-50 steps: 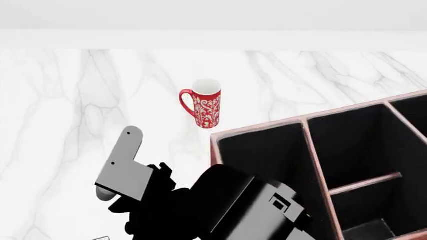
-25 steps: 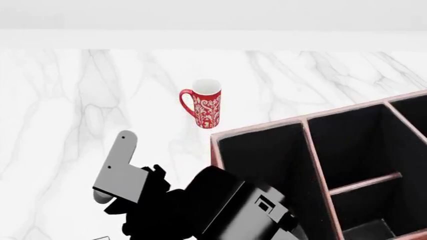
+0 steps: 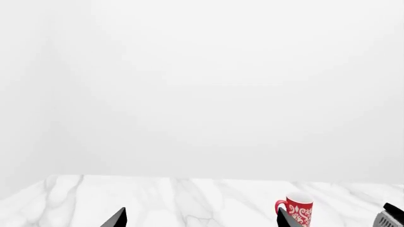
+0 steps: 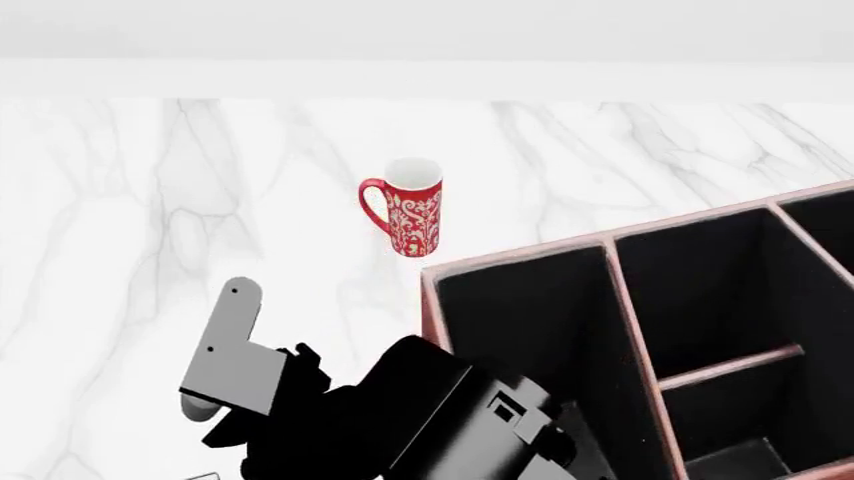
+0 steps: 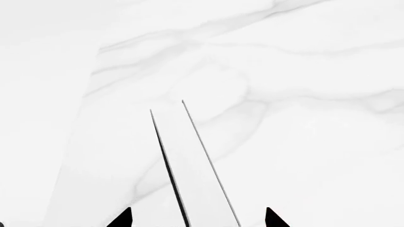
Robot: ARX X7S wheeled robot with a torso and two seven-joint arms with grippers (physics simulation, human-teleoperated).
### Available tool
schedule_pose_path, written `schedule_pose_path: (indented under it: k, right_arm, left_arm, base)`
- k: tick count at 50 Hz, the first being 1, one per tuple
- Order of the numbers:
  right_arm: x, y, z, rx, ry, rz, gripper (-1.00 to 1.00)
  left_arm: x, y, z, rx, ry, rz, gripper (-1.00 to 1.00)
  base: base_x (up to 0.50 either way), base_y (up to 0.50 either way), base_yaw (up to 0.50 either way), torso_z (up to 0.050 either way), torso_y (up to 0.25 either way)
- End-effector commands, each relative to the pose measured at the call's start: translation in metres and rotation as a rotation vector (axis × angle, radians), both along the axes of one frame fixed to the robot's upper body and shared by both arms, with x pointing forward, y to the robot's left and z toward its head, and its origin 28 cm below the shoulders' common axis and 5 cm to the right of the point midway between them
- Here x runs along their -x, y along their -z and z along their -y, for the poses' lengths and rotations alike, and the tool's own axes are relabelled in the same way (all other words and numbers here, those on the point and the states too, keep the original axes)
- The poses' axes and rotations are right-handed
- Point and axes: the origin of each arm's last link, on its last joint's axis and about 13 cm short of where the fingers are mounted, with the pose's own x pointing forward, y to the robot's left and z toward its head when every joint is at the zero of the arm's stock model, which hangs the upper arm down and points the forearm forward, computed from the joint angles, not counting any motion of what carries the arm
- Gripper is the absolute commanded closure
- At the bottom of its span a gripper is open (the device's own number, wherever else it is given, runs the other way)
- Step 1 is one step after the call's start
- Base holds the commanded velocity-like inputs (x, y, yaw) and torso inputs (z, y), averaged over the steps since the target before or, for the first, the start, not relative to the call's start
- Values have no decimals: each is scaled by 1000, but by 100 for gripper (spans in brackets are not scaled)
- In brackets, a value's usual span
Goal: Pick up the book and place it in the left compartment of the caddy.
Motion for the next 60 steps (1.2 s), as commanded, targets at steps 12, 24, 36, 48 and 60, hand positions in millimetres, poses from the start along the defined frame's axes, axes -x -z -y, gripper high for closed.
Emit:
schedule_pose_path:
  k: [12,24,36,48,60]
  right_arm:
    - [-5,9,-3,28,-32,-7,-100]
    - [-11,15,-6,-13,-3,61,-100]
    - [-12,21,-7,-10,-3,55,-100]
    - [-9,27,-6,-11,-21,38,-100]
    - [-9,33,-6,5,-29,15,-100]
  left_arm:
    - [1,-1,-1,1,-2,5,-100]
    - [2,-1,-1,2,-1,7,-100]
    - [2,-1,-1,2,1,10,-100]
    - [4,-2,0,-1,5,12,-100]
    - [4,-3,0,-4,4,15,-100]
  base:
    - [0,0,0,0,0]
    - [0,0,0,0,0]
    - [0,0,0,0,0]
    - [0,0,0,0,0]
    - [0,0,0,0,0]
